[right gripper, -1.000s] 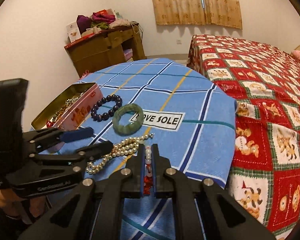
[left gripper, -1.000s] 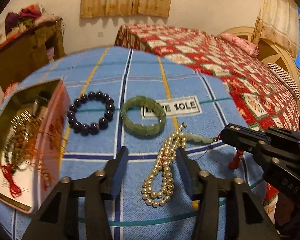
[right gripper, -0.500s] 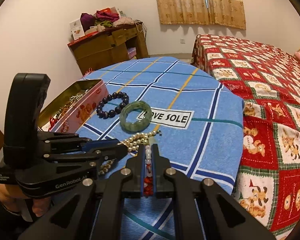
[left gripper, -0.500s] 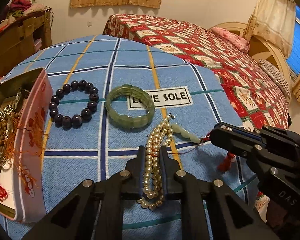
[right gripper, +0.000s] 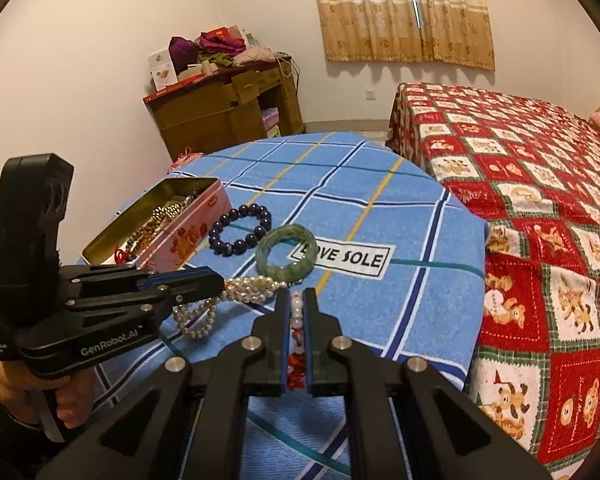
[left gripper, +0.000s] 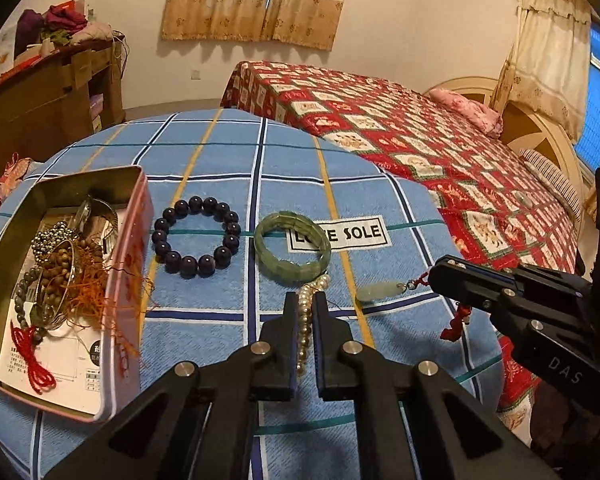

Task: Organize jewelry
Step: 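Carry the pearl strand and jade pendant into the tin box and open both grippers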

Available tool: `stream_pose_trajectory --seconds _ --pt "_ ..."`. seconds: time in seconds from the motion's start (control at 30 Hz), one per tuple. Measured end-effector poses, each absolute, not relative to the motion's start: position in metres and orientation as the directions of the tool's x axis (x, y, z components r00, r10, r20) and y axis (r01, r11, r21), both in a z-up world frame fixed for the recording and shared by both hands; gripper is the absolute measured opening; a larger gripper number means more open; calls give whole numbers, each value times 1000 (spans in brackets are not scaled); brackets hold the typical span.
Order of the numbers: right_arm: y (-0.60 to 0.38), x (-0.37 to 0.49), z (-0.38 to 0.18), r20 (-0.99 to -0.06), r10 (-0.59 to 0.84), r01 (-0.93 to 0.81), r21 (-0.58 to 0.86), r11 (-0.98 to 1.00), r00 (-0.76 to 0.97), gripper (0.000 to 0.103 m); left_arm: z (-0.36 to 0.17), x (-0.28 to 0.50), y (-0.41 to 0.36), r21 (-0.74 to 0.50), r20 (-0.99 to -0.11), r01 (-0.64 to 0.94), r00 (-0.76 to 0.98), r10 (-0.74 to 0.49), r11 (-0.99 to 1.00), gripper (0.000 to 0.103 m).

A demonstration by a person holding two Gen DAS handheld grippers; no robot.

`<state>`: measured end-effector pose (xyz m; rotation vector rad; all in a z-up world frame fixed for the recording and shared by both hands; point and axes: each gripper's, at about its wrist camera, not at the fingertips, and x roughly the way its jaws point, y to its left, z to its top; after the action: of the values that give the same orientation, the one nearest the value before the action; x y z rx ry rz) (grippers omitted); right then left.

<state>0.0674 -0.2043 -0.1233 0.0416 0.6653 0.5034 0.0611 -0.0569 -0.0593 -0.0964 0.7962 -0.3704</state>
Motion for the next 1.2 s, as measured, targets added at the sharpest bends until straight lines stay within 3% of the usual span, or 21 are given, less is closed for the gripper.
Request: stream_pose_trajectory --seconds 0.53,1.2 --pt "-190 66 -89 -525 497 -490 164 856 691 8 -5 44 -24 -190 -557 241 772 -306 952 5" --pt "-138 79 -69 -494 569 -596 123 794 657 8 -2 42 26 -185 -543 111 817 -195 976 5"
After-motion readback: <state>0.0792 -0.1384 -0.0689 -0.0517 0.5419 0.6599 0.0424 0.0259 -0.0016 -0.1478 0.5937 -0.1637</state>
